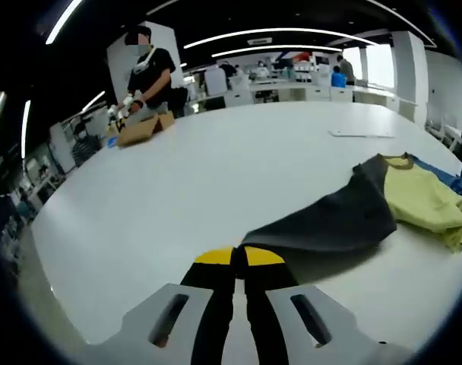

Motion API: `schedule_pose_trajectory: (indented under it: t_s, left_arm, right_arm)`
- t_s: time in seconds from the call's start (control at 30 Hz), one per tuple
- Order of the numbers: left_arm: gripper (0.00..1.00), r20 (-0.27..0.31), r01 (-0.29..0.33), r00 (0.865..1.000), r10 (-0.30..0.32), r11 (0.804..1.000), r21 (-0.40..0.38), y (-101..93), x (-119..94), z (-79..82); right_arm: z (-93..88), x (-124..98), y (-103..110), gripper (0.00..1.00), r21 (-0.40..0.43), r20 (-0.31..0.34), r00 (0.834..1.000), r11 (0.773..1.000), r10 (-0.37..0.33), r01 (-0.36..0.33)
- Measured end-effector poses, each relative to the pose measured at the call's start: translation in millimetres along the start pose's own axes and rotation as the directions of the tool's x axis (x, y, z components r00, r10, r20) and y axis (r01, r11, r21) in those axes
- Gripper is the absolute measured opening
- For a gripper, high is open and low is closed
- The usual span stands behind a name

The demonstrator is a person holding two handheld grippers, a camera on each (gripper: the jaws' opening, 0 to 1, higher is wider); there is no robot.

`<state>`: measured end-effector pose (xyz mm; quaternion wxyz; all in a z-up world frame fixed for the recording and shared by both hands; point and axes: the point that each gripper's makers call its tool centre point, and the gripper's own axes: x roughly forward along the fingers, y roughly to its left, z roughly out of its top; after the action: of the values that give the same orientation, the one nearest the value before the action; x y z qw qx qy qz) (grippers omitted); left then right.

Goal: Fold the garment on the visible template until the final outline fits inside the template.

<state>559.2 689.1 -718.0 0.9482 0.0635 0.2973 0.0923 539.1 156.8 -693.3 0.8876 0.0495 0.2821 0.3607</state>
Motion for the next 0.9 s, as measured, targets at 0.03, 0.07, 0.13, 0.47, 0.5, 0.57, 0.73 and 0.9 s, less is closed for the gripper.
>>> schedule_pose_trajectory:
  t_s: [0.03,0.07,0.13,0.47,0.5,0.57,0.73,0.9]
  left_arm:
    - [0.01,-0.009,-0.008,1.000,0.008,1.000,0.000,2.2,0.4,-2.8]
    - [0.01,-0.018,-0.013,1.000,0.013,1.000,0.001,4.3,1.0,-5.8]
    - [0.01,-0.036,-0.027,0.999,0.027,1.000,-0.005,9.8,2.2,-12.2]
    - [0.01,-0.105,-0.090,0.991,0.084,0.994,-0.054,30.3,3.1,-39.1]
    - [0.01,-0.104,-0.090,0.991,0.084,0.995,-0.047,29.9,3.3,-39.4]
    - [0.02,-0.109,-0.093,0.990,0.089,0.995,-0.025,30.4,4.0,-40.6]
    - [0.17,-0.101,-0.118,0.989,0.113,0.992,-0.044,33.4,0.3,-34.5]
    - [0.32,-0.043,-0.065,0.997,0.062,0.996,-0.063,20.6,-0.5,-17.3]
  right_arm:
    - [0.2,0.0,-0.2,0.99,0.001,0.001,1.000,1.000,-0.001,0.001]
    - [0.7,0.1,-0.5,0.99,0.003,0.003,1.000,1.000,-0.002,0.002]
    - [0.8,0.1,-0.8,0.99,0.004,0.003,1.000,1.000,-0.004,0.004]
    - [-2.8,-0.5,-3.9,0.99,0.013,-0.003,1.000,1.000,-0.018,0.018]
    - [-3.5,-0.4,-4.3,0.99,0.017,-0.004,1.000,1.000,-0.021,0.021]
    - [-4.3,-0.4,-5.0,0.99,0.020,-0.005,1.000,1.000,-0.024,0.024]
    - [-5.5,-1.0,-7.3,0.99,0.028,-0.006,1.000,0.999,-0.030,0.031]
    - [-3.0,-4.3,-15.1,0.99,0.031,0.005,0.999,0.998,-0.054,0.054]
